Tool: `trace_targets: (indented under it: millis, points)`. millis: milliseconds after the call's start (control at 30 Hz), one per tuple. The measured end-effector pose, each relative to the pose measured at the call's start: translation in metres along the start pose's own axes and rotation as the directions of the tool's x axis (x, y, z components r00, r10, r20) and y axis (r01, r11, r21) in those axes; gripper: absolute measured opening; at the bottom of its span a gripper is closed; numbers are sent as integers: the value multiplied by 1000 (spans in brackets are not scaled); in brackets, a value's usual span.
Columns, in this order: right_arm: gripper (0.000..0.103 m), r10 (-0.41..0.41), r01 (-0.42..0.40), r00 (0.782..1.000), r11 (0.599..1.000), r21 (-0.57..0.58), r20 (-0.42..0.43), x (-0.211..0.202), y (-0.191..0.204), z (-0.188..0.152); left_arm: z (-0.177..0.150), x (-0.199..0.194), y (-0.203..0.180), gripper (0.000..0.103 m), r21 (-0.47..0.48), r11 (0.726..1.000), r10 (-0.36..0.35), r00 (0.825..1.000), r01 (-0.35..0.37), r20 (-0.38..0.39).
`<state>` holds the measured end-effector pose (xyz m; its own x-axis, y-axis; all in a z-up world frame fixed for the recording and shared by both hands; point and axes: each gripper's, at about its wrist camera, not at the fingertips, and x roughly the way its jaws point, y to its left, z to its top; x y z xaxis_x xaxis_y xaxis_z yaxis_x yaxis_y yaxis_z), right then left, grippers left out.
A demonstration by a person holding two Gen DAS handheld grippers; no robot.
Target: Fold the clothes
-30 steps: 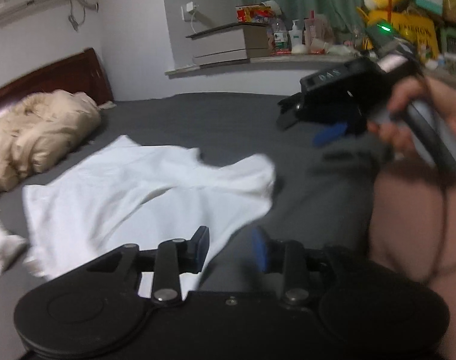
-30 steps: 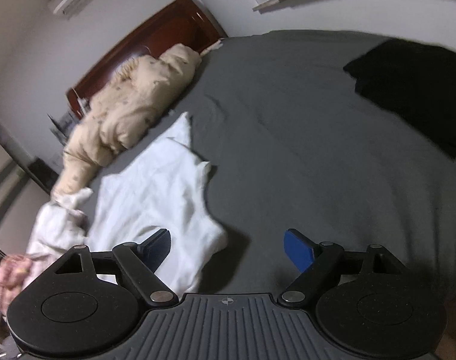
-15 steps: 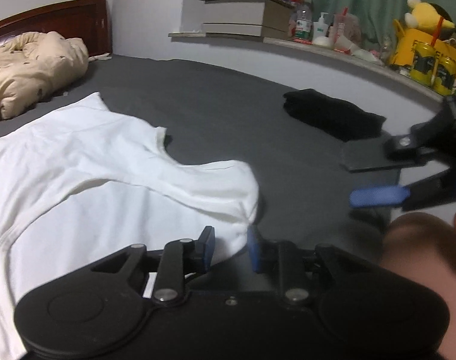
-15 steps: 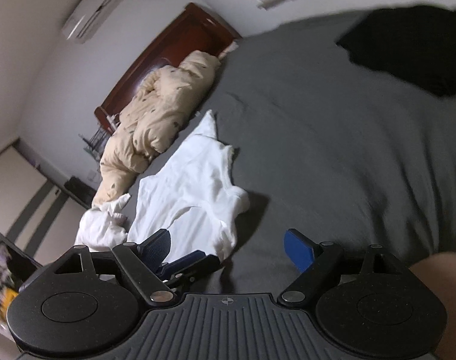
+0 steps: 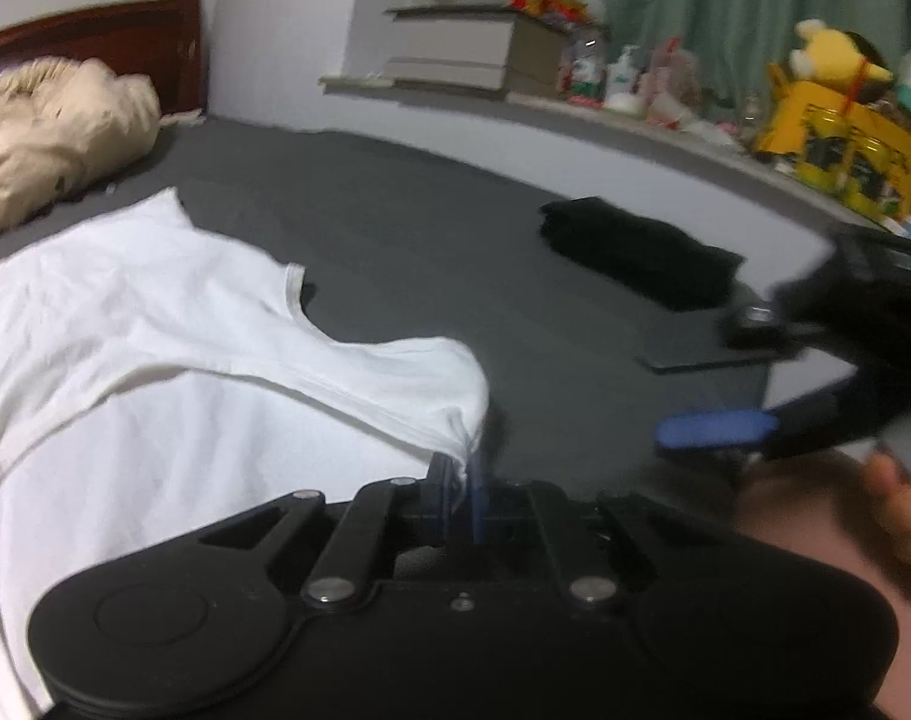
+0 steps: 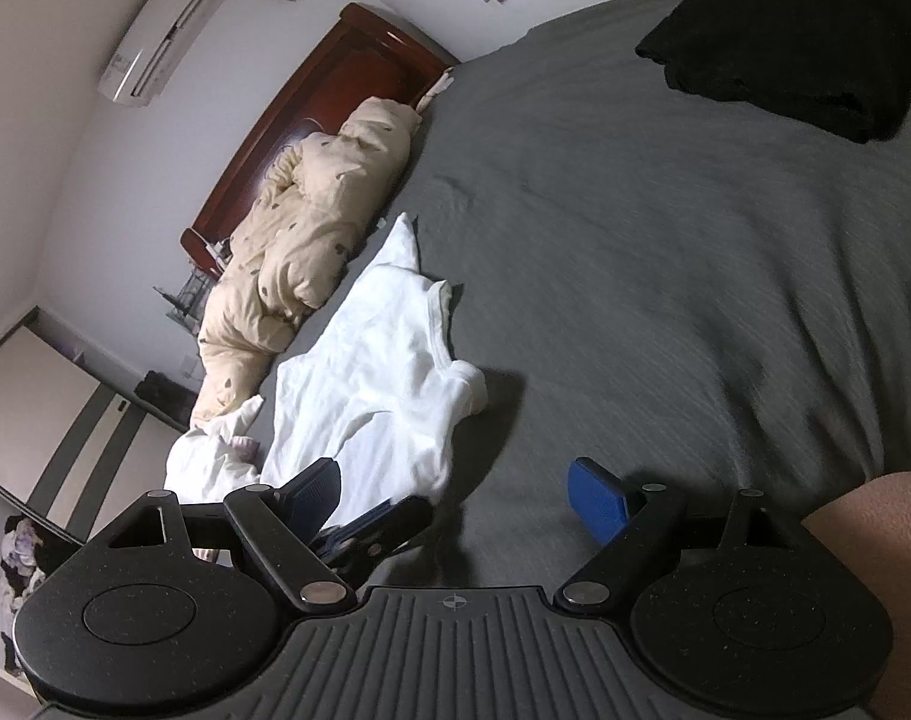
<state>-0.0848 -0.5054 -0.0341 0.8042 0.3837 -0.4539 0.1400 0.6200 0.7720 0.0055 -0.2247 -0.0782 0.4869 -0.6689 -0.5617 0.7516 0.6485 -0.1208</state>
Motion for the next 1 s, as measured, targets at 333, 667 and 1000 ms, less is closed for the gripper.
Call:
trace_targets:
  millis: [333,667,1000]
  points:
    - [84,-35,35,999,999,-17,-2,7,3,-1,-12,-11,3,9,56,997,47,998,-45,-31]
    - [84,5,-8,996,999,35,90,-11,-8,-1,10,-5,-39,34,369,922,95,992,-121,87]
    - [84,43,-61,984,993,98,176,-28,-21,0,18,57,-49,34,470,864,214,977,-183,-13]
